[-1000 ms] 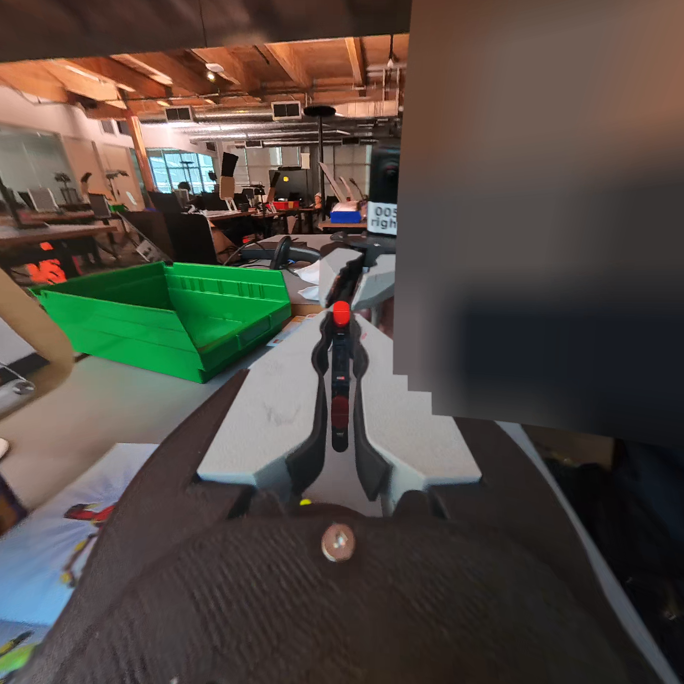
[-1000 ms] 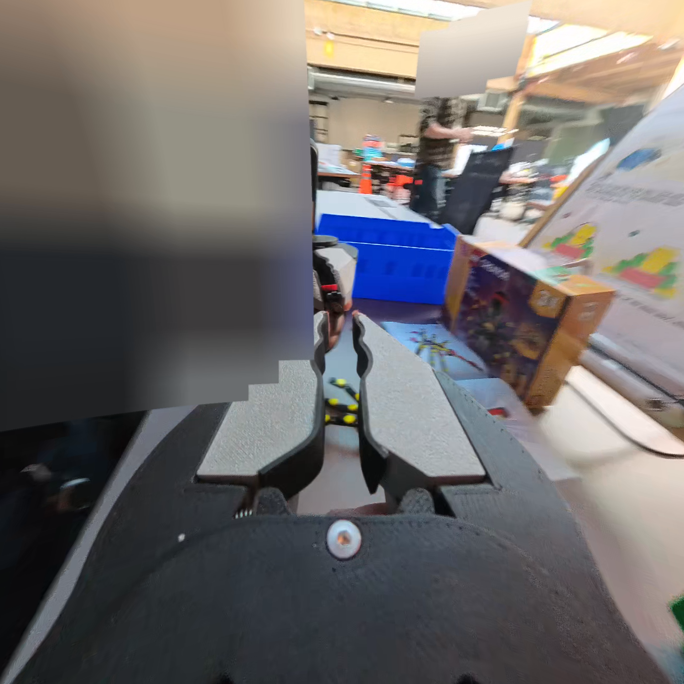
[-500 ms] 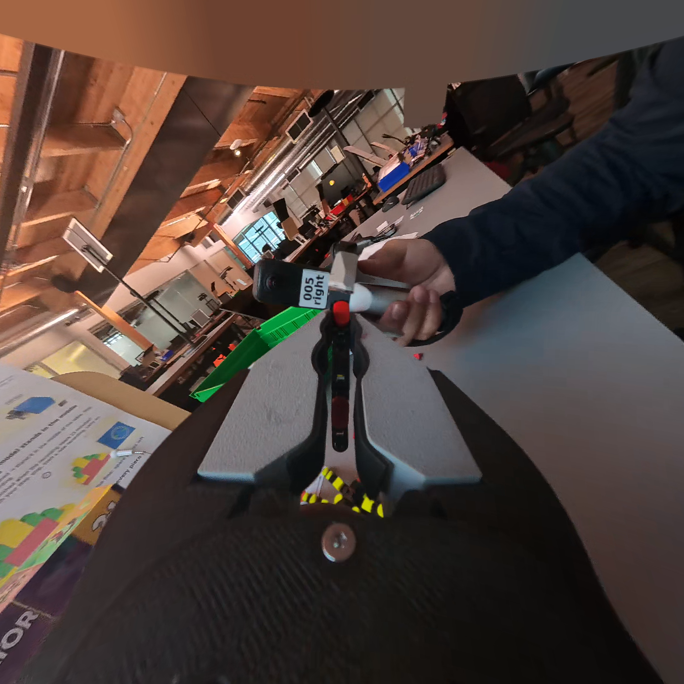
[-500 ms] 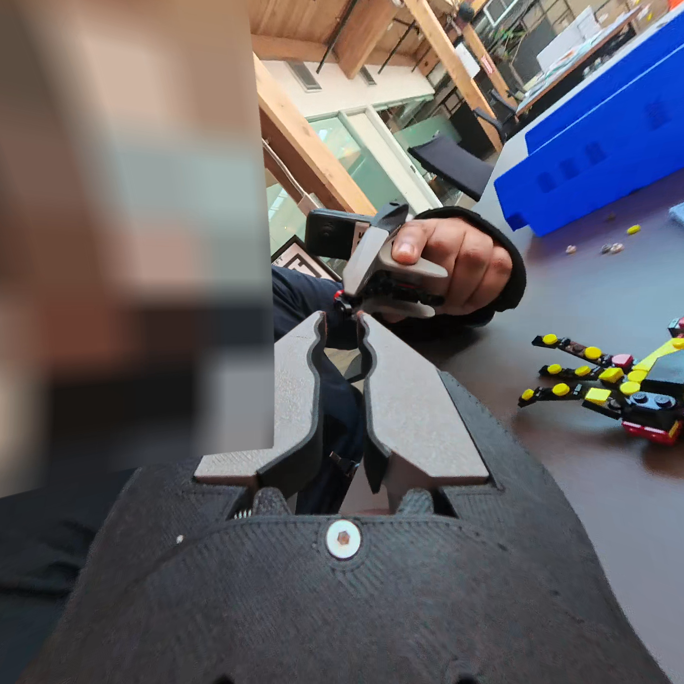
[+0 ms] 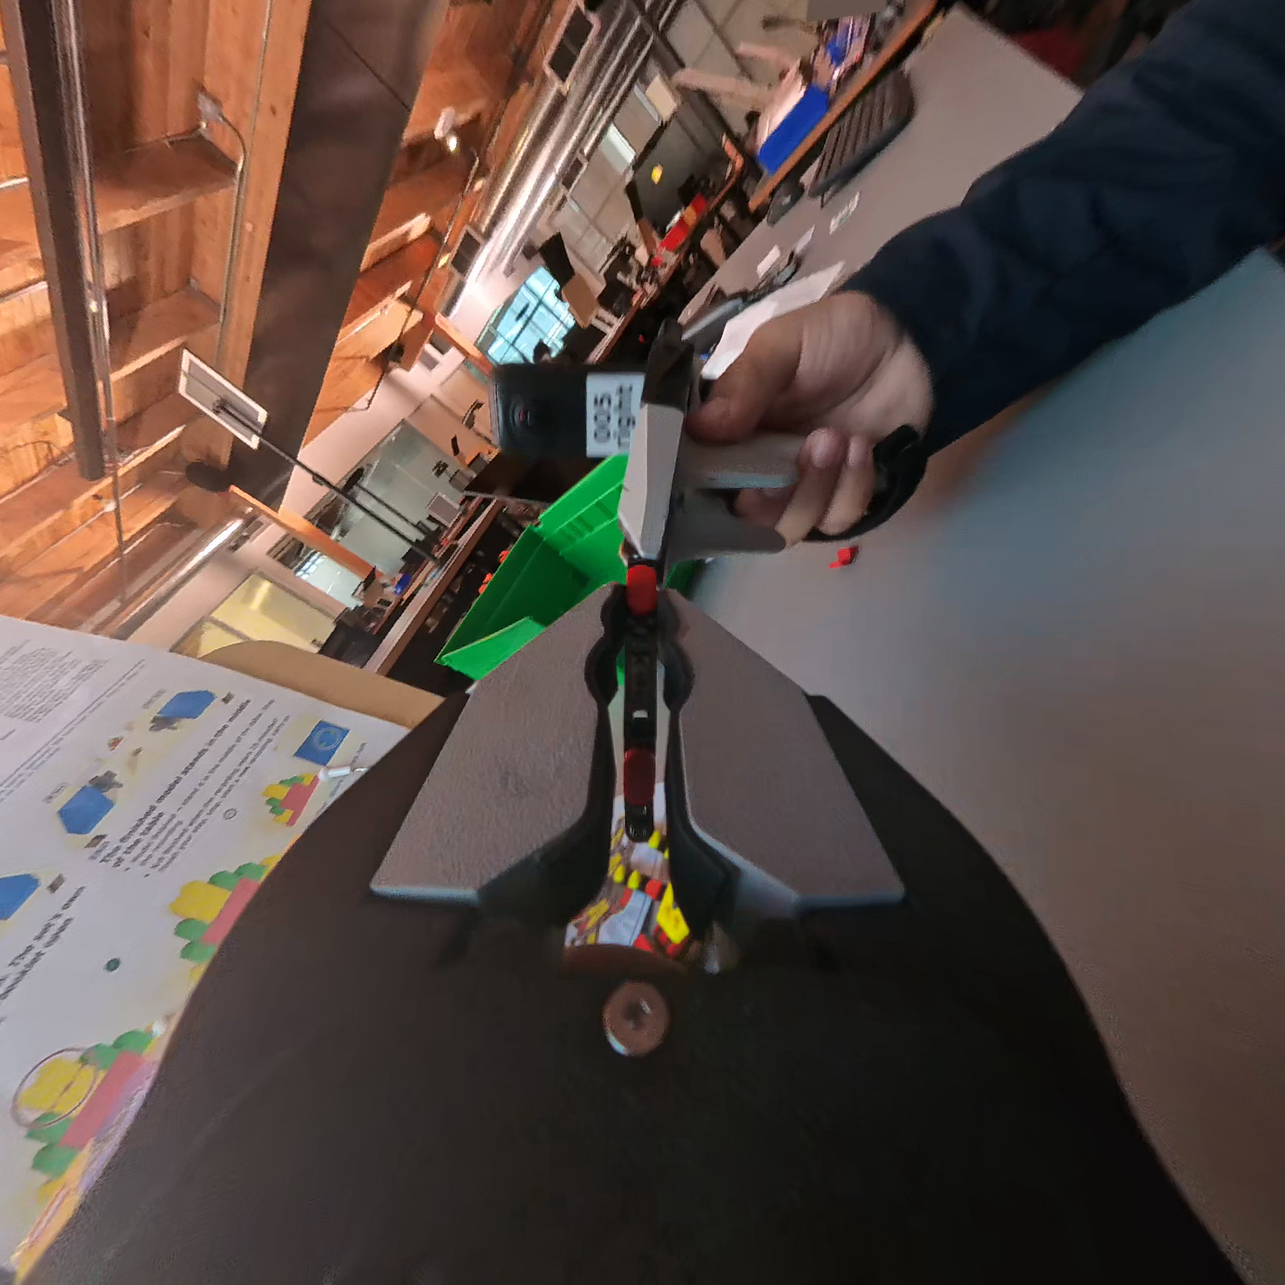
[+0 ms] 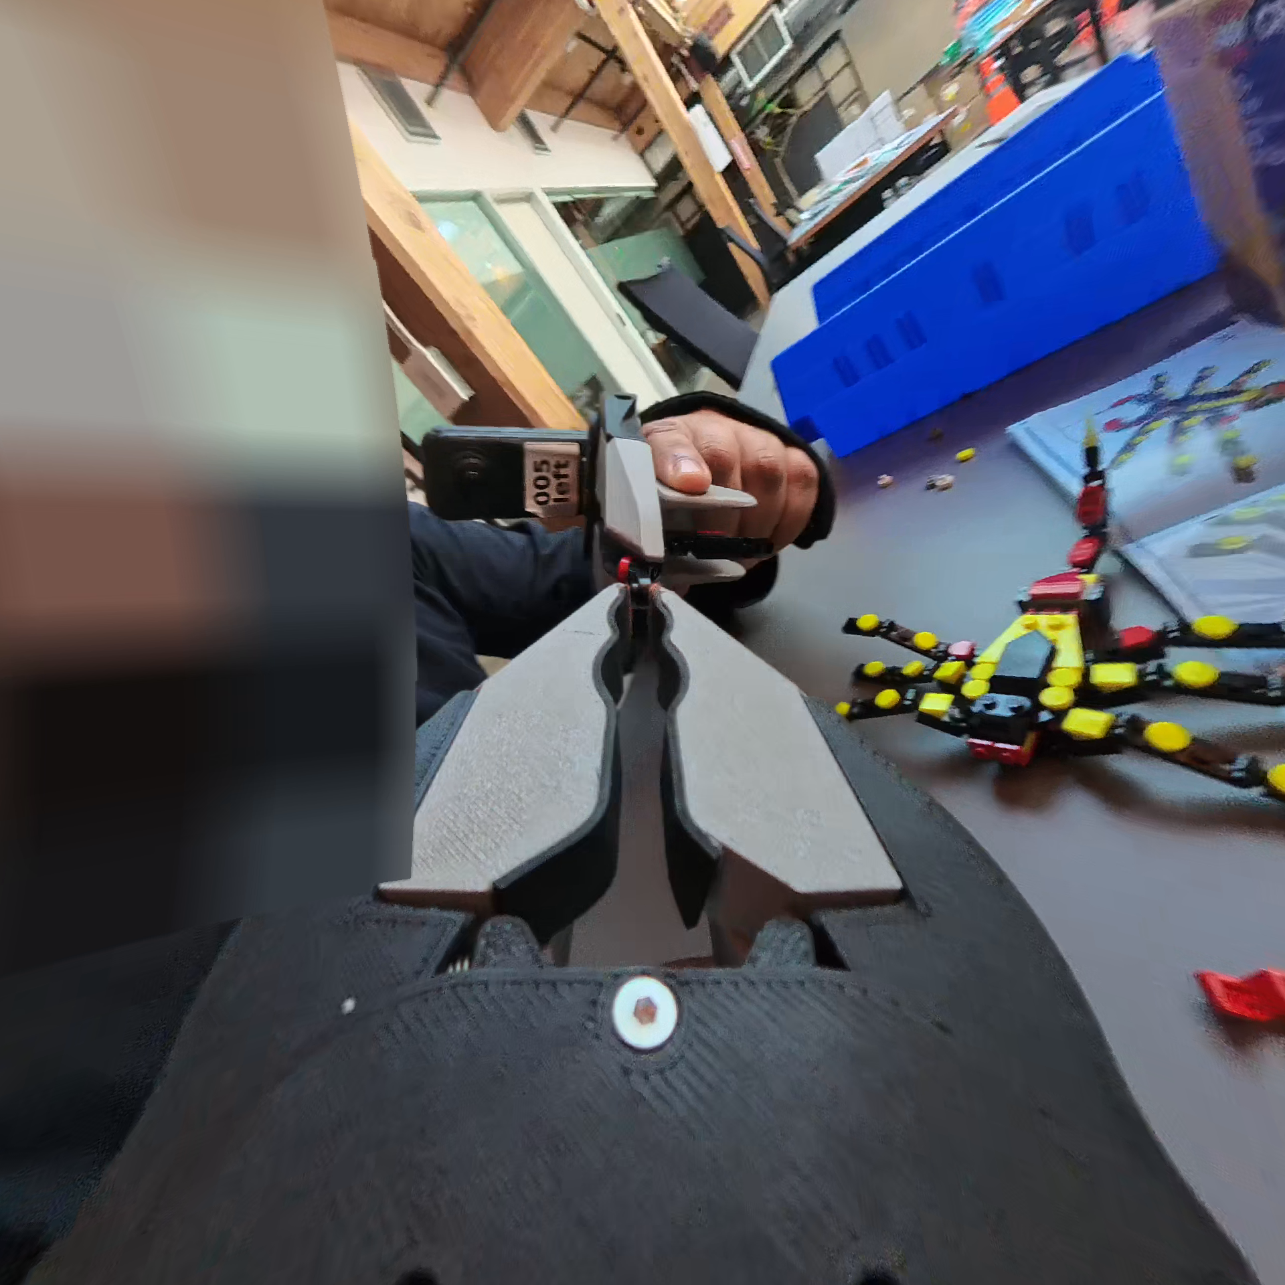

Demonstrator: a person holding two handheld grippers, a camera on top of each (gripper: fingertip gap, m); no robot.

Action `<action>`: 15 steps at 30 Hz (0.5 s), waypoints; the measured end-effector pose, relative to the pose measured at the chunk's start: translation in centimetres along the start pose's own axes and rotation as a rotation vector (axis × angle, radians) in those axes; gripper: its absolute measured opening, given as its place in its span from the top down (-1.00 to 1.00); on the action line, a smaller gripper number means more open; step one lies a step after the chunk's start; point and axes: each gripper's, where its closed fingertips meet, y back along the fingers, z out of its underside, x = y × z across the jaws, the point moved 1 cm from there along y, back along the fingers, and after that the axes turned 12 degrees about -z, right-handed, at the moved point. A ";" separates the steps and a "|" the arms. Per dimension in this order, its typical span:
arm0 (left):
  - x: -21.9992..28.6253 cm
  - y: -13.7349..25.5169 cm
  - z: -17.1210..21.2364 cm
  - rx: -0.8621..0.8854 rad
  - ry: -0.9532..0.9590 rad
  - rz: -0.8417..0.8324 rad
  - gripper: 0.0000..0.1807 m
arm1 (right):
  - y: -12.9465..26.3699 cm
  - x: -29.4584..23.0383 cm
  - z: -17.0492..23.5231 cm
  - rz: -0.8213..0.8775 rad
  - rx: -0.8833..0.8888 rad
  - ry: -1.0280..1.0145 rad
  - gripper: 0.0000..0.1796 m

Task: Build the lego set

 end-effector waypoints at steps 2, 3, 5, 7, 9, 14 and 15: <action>-0.2 -0.1 0.3 -0.020 -0.029 -0.023 0.95 | 0.1 0.3 -0.2 0.116 -0.052 0.121 1.00; -0.2 -0.2 0.6 -0.041 -0.042 -0.030 0.95 | 0.2 0.5 -0.2 0.188 -0.083 0.191 0.99; -0.5 -0.4 1.0 -0.073 -0.090 -0.065 0.95 | 0.4 0.9 -0.5 0.326 -0.137 0.330 0.99; -0.7 -0.5 1.4 -0.112 -0.143 -0.097 0.95 | 0.5 1.2 -0.7 0.460 -0.196 0.465 0.99; -0.8 -0.7 1.8 -0.147 -0.176 -0.122 0.95 | 0.7 1.6 -0.9 0.581 -0.242 0.553 0.99; -1.1 -1.1 2.3 -0.188 -0.196 -0.159 0.96 | 0.9 2.0 -1.2 0.766 -0.320 0.713 0.99; -1.2 -1.0 2.1 -0.176 -0.197 -0.164 0.96 | 0.8 1.8 -1.3 0.765 -0.315 0.731 0.99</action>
